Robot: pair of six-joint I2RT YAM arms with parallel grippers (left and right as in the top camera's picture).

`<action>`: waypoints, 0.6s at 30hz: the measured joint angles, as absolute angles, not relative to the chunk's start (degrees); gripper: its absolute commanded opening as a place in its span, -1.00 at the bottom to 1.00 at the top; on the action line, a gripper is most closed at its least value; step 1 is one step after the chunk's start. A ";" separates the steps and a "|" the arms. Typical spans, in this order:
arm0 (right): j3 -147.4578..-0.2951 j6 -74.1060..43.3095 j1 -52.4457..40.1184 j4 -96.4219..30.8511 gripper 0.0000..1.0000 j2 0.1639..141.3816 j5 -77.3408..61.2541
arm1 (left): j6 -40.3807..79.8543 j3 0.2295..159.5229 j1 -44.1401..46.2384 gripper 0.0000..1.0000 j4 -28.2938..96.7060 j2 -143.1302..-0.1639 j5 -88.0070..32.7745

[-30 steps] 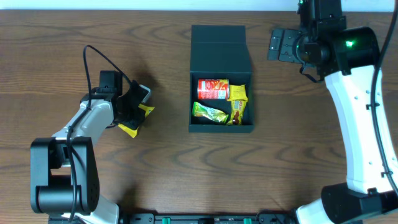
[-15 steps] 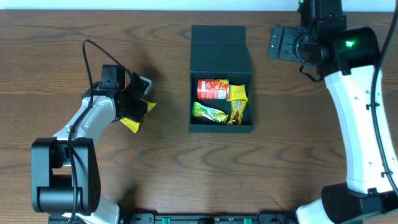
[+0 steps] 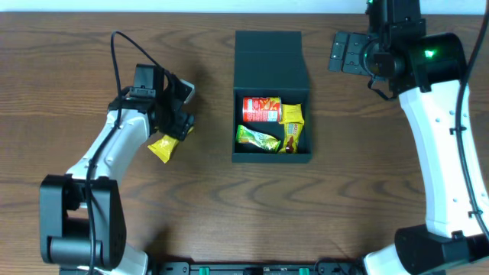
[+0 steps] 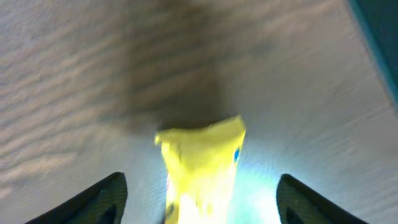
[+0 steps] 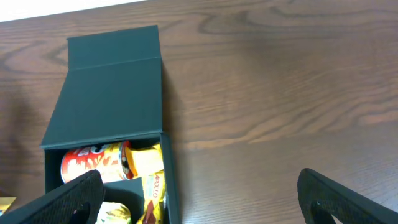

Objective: Pack container
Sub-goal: 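Close the left gripper on the yellow packet and lift it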

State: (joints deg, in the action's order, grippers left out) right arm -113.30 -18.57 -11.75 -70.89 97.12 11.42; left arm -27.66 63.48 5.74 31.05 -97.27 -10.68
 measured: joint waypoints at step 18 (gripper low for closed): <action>-113.30 -18.57 -11.75 -70.89 0.99 97.12 11.42 | -34.83 58.39 5.74 0.62 27.18 -96.64 -7.25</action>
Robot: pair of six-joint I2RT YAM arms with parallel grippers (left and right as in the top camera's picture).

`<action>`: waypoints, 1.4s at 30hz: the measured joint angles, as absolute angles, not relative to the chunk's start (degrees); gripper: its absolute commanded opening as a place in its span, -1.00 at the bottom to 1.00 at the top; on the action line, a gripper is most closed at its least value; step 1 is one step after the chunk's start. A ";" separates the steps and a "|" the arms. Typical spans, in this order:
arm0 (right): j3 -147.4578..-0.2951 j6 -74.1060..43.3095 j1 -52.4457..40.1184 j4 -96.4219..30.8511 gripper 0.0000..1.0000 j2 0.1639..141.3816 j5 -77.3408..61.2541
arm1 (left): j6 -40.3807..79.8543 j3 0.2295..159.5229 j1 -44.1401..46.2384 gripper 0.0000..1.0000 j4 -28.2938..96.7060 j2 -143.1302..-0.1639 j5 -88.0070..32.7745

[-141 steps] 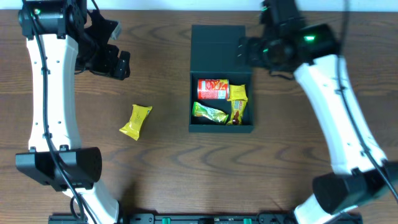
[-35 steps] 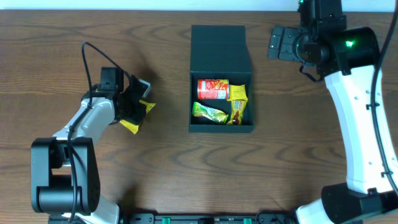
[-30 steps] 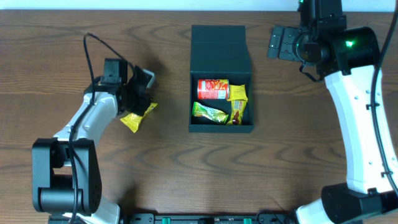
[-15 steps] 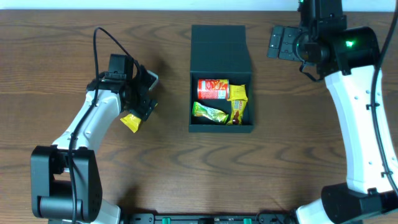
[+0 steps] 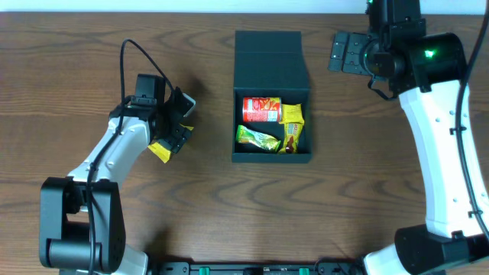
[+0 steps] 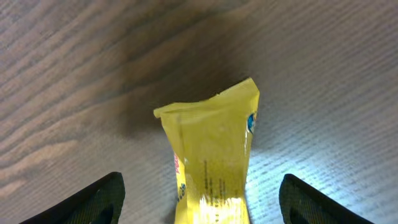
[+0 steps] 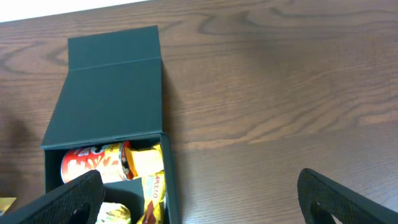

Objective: Pack container
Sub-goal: 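Close the left gripper on the yellow packet and lift it, then carry the yellow packet into the box and open the left gripper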

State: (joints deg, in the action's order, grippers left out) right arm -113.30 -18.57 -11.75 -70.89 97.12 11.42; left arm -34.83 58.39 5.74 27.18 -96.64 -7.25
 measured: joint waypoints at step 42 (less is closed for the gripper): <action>-113.30 -18.57 -11.75 -70.63 0.98 97.12 11.42 | -35.57 55.64 5.74 -0.28 20.12 -102.43 -7.18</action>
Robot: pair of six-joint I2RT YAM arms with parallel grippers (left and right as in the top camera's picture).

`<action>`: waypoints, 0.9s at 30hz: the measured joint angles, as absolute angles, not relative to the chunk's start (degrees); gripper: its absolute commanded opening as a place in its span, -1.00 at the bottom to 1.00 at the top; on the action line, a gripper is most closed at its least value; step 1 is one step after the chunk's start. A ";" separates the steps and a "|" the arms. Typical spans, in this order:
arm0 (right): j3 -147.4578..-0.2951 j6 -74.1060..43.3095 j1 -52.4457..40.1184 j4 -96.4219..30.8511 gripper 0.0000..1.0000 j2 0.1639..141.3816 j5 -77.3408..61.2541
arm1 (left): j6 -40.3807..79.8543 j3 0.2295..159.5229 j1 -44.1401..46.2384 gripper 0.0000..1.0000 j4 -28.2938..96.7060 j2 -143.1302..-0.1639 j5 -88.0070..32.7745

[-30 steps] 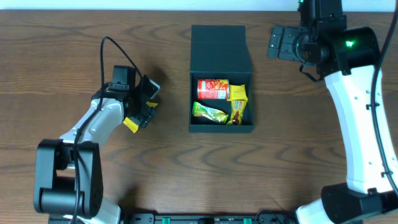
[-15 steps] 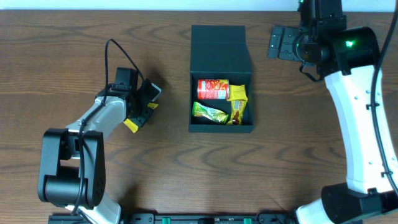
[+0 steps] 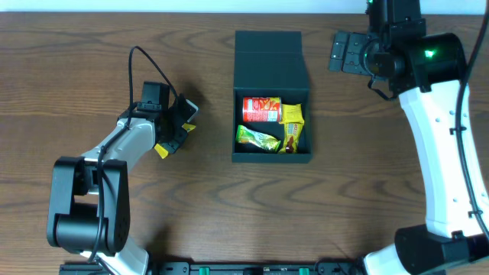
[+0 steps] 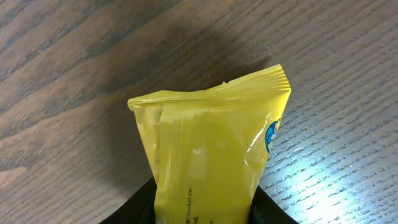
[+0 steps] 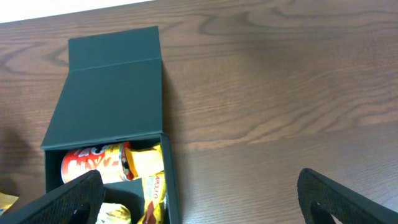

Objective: Pack container
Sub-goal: 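Carry the yellow packet into the box and open the left gripper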

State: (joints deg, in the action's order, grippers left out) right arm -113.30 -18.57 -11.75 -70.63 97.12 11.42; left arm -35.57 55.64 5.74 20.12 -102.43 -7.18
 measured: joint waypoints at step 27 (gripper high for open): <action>-113.30 -18.57 -11.75 -69.56 0.99 97.12 11.42 | -33.06 66.35 21.67 -0.30 22.31 -90.04 -7.11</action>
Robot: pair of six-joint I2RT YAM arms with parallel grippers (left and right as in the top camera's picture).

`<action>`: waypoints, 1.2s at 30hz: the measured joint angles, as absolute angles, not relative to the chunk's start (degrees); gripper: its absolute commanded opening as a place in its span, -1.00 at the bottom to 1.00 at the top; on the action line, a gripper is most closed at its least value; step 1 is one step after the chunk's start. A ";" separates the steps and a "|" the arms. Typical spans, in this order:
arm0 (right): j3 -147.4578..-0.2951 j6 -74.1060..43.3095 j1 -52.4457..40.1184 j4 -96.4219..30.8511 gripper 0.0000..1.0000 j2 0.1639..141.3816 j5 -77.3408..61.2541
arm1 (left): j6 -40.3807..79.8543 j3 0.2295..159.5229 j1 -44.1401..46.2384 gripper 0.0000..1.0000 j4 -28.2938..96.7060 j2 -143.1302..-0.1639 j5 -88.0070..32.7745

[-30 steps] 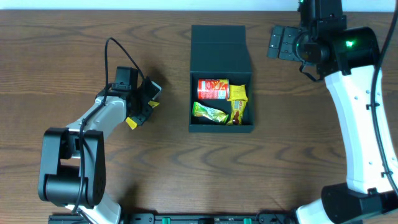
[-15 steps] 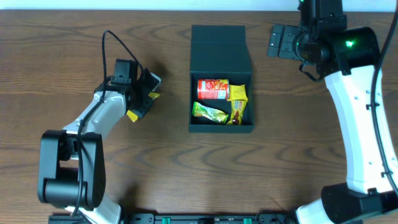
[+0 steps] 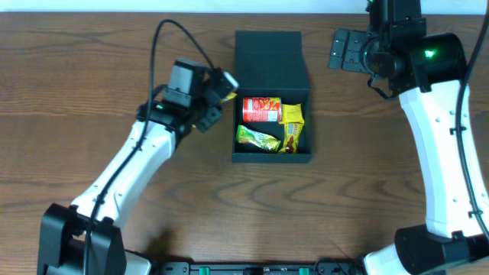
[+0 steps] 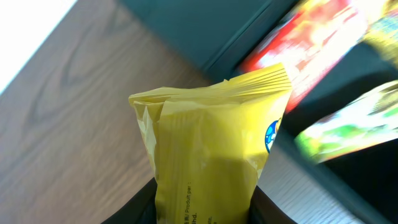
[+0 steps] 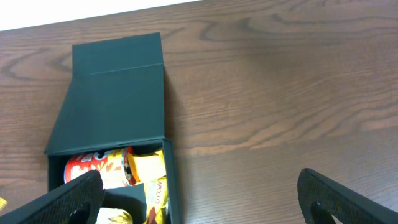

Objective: Pack container
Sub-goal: 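Carry the yellow packet into the box and open the left gripper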

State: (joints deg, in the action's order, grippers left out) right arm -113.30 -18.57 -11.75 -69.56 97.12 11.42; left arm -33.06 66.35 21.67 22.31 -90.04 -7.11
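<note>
A yellow snack packet [image 4: 211, 149] is clamped in my left gripper [image 4: 205, 208], which is shut on it. In the overhead view that gripper [image 3: 208, 107] hangs at the left wall of the dark green box [image 3: 271, 157], near its back. The box's lid [image 3: 269, 57] lies folded open behind it. Inside are a red can [image 3: 261, 108], a green packet [image 3: 258, 138] and two yellow packets [image 3: 292, 114]. My right gripper [image 5: 205, 202] is open and empty, held high at the back right of the box [image 5: 115, 93].
Brown wood table [image 3: 92, 61] all around the box. The left arm's black cable [image 3: 157, 53] loops over the table behind the arm. The white right arm [image 3: 439, 153] runs down the right side.
My left gripper, shut on the yellow packet down on the table left of the box, now holds it raised at the box's left wall. The right wrist view has shifted slightly.
My left gripper stood open over the yellow packet lying on the table left of the box, then open closer round it, then shut on it. Now the packet is off the table at the box's left wall. The right gripper stayed open at the back right.
</note>
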 measured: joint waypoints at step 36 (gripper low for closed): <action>-113.30 -17.34 -11.75 -70.06 0.99 97.12 11.42 | -34.54 66.48 34.15 -0.29 19.68 -95.35 -15.33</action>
State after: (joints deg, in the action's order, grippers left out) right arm -113.30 -17.34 -11.75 -70.06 97.12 11.42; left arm -34.54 66.48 34.15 19.68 -95.35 -15.33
